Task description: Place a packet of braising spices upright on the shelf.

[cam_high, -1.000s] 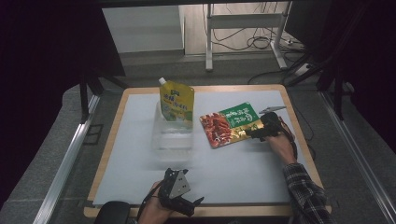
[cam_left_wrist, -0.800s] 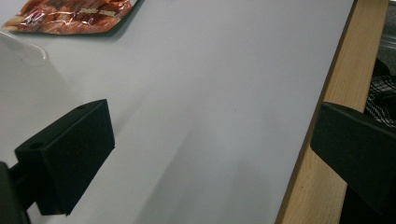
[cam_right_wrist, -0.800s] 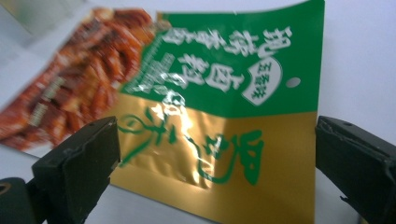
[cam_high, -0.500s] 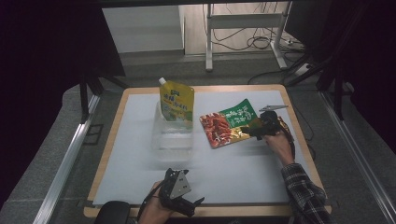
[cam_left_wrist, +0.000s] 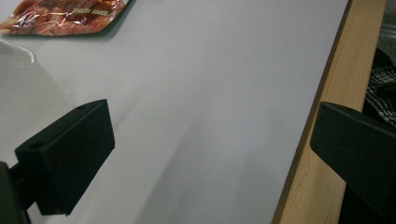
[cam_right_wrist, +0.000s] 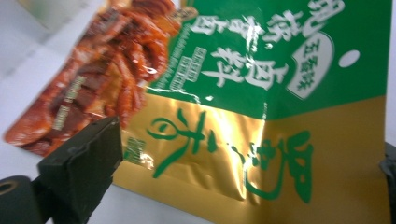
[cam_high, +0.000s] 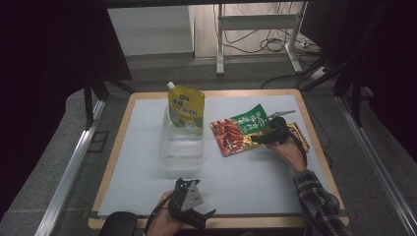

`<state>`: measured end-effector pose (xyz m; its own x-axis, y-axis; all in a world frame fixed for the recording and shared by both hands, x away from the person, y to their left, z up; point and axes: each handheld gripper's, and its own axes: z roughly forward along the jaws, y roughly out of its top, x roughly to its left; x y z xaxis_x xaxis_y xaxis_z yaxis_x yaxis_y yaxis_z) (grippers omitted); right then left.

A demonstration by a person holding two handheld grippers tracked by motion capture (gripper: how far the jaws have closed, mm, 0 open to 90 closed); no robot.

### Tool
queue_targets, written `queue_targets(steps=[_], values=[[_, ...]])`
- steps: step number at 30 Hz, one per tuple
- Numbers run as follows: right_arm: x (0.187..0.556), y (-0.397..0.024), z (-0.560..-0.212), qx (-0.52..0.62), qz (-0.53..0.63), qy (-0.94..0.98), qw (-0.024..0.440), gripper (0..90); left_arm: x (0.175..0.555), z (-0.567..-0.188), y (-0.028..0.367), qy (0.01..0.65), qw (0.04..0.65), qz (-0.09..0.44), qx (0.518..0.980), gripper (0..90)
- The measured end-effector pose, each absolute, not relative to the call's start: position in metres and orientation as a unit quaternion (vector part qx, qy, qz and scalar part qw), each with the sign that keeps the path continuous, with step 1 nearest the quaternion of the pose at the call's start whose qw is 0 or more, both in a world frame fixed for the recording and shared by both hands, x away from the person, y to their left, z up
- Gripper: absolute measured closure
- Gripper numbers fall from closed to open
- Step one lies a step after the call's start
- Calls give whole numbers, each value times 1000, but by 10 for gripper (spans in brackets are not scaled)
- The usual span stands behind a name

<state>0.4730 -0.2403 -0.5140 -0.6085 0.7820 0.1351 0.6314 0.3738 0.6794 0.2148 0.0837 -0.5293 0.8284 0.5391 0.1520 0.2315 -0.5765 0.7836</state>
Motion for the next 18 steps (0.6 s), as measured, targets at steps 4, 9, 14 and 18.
queue_targets(steps=[4,9,14,18], values=[[473,-239,-513,439,349,820,113,415,215,-529,85,226,406,192,864,0],[472,-240,-510,440,336,822,133,687,215,-529,84,225,406,192,865,0],[473,-241,-513,445,324,824,134,783,215,-529,84,225,407,193,864,0],[473,-239,-512,449,322,822,141,811,215,-529,84,226,407,193,864,0]])
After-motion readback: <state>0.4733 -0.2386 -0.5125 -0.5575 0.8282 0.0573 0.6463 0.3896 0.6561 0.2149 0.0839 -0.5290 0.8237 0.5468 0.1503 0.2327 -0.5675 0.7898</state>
